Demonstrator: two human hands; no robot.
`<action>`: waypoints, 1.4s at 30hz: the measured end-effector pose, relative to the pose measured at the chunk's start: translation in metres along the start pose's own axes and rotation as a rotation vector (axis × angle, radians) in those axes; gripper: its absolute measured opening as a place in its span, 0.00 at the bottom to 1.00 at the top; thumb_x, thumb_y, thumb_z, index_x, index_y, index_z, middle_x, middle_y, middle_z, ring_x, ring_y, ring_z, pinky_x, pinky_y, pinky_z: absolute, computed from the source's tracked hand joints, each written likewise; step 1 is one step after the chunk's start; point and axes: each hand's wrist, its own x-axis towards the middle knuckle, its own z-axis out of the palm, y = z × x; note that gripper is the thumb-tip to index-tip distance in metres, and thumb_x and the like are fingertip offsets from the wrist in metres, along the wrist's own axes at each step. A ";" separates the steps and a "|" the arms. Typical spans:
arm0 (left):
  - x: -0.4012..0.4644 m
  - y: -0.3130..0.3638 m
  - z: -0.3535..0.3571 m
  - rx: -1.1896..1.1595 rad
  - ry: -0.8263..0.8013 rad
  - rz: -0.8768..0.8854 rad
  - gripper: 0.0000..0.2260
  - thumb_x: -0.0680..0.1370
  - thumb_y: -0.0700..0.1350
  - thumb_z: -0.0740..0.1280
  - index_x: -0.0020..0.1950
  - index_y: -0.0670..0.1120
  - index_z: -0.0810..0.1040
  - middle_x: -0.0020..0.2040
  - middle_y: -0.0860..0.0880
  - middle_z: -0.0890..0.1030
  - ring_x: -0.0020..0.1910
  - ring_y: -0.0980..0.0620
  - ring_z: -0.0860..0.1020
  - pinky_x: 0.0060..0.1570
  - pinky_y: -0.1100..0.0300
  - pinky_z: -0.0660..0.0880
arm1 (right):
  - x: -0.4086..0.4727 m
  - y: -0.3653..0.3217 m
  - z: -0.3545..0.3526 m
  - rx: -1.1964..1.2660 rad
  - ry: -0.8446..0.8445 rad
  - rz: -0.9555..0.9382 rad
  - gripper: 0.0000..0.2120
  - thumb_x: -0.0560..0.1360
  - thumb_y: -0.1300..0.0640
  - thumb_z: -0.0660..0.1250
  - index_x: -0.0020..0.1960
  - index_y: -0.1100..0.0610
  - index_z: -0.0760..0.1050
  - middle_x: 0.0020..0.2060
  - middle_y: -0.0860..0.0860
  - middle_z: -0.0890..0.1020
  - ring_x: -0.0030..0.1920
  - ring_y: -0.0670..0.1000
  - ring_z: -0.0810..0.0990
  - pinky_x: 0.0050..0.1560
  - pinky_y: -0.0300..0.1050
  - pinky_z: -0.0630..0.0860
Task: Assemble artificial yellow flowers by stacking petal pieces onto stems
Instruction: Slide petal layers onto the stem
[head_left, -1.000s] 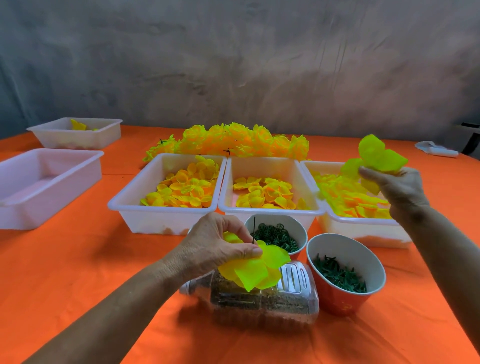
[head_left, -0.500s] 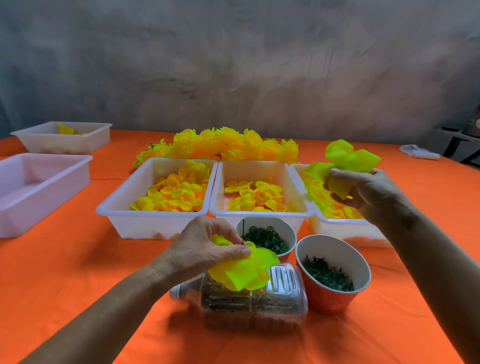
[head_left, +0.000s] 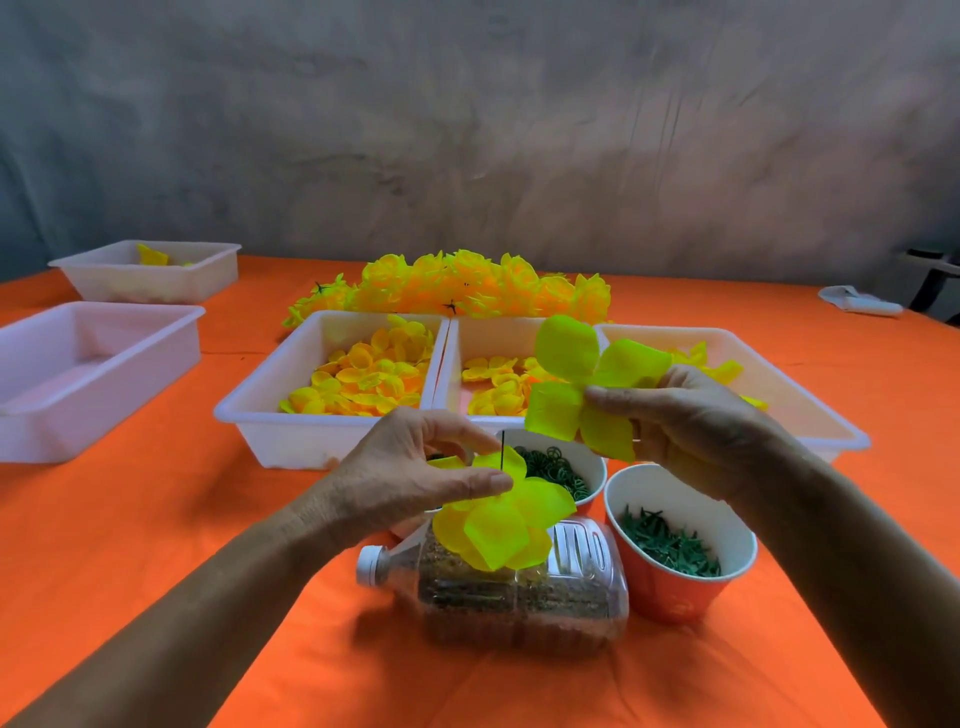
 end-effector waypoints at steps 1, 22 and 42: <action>0.000 0.004 -0.002 -0.029 0.008 0.005 0.18 0.60 0.57 0.74 0.47 0.50 0.84 0.42 0.51 0.84 0.43 0.60 0.80 0.45 0.66 0.77 | -0.001 -0.001 0.002 0.002 -0.002 0.005 0.20 0.62 0.58 0.70 0.53 0.62 0.79 0.46 0.58 0.85 0.39 0.54 0.85 0.38 0.44 0.81; 0.011 0.054 0.001 -0.372 0.168 -0.212 0.29 0.52 0.53 0.75 0.48 0.40 0.83 0.50 0.40 0.83 0.58 0.38 0.77 0.64 0.39 0.69 | -0.009 -0.022 0.033 -0.125 -0.061 0.048 0.25 0.53 0.53 0.74 0.48 0.62 0.81 0.45 0.58 0.85 0.41 0.54 0.83 0.54 0.55 0.77; 0.005 0.038 -0.008 -0.346 0.139 -0.311 0.06 0.66 0.43 0.75 0.40 0.43 0.83 0.40 0.40 0.83 0.33 0.48 0.75 0.20 0.67 0.64 | -0.002 -0.005 0.050 -0.058 -0.107 0.145 0.14 0.59 0.57 0.72 0.43 0.61 0.79 0.34 0.54 0.85 0.33 0.50 0.84 0.36 0.44 0.82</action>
